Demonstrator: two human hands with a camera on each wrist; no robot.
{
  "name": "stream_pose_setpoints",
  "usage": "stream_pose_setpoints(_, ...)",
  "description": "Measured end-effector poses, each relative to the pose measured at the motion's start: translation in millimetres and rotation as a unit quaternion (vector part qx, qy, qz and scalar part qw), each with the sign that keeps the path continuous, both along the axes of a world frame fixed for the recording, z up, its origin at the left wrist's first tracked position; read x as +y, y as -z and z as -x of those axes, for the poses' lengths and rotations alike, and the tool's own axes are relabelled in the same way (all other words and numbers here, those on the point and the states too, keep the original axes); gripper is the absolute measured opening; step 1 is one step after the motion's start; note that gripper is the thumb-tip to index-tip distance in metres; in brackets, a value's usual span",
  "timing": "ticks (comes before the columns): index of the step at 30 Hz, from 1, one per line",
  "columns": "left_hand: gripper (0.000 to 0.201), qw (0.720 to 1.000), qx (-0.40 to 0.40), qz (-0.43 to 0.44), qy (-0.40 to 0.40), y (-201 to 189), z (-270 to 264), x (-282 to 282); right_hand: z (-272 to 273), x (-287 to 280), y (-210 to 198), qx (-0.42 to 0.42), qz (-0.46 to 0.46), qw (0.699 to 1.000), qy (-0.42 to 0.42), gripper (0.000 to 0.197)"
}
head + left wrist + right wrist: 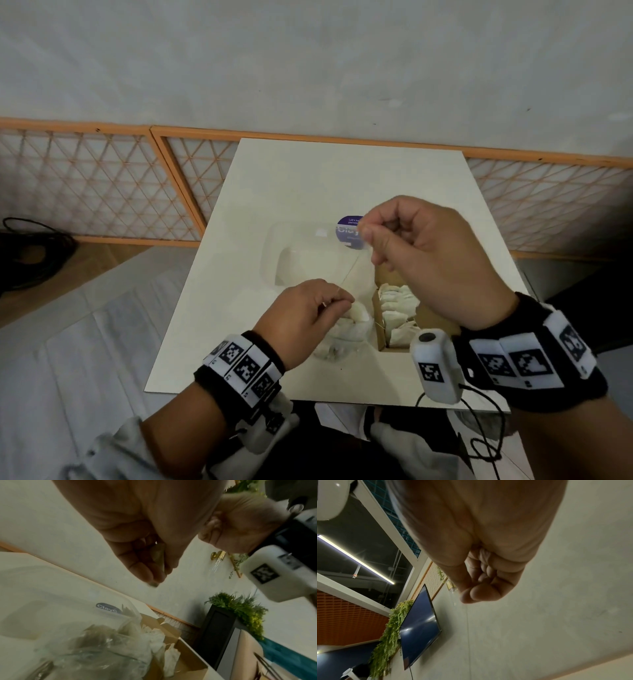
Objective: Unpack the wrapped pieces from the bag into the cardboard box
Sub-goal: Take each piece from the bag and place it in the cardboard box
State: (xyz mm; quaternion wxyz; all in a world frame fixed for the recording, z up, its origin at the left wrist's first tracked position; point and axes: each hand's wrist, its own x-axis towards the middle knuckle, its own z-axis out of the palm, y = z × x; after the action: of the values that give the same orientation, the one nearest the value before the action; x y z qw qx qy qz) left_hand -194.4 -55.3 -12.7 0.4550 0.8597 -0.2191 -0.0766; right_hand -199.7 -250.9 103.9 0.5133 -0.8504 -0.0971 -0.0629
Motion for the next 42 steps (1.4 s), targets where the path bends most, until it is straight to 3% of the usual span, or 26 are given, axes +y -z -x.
stream_pose_setpoints(2,0.014,0.999,0.008,0.036,-0.007,-5,5,2,-4,-8,-5,-0.016,-0.017,0.999,0.025,0.010)
stream_pose_setpoints(5,0.014,0.989,0.086,0.118,-0.021,-18,14,4,-10,-17,-9,-0.022,-0.040,0.998,0.052,0.009)
stream_pose_setpoints(10,0.032,0.941,0.211,0.265,-0.008,-31,16,4,-21,-30,-7,-0.021,-0.067,0.994,0.087,0.010)
stream_pose_setpoints(13,0.014,0.952,0.187,0.240,-0.026,-27,11,2,-27,-39,1,-0.018,-0.063,0.993,0.100,0.010)
stream_pose_setpoints(18,0.006,0.955,0.164,0.241,-0.047,-36,11,5,-39,-45,29,0.019,-0.033,0.992,0.119,0.010)
stream_pose_setpoints(22,0.016,0.960,0.110,0.243,-0.086,-45,9,9,-43,-43,65,0.058,0.041,0.991,0.110,0.008)
stream_pose_setpoints(29,0.022,0.934,0.166,0.311,-0.066,-45,-1,13,-29,-11,118,0.194,0.066,0.979,-0.019,0.007)
stream_pose_setpoints(34,0.021,0.933,0.164,0.303,-0.107,-35,-3,24,-30,-20,155,0.236,0.241,0.940,0.042,0.019)
stream_pose_setpoints(38,0.019,0.932,0.167,0.297,-0.123,-24,-3,31,-28,-22,172,0.287,0.253,0.923,0.043,0.030)
stream_pose_setpoints(42,0.027,0.927,0.179,0.300,-0.139,-17,-3,34,-26,-18,177,0.266,0.239,0.932,0.050,0.014)
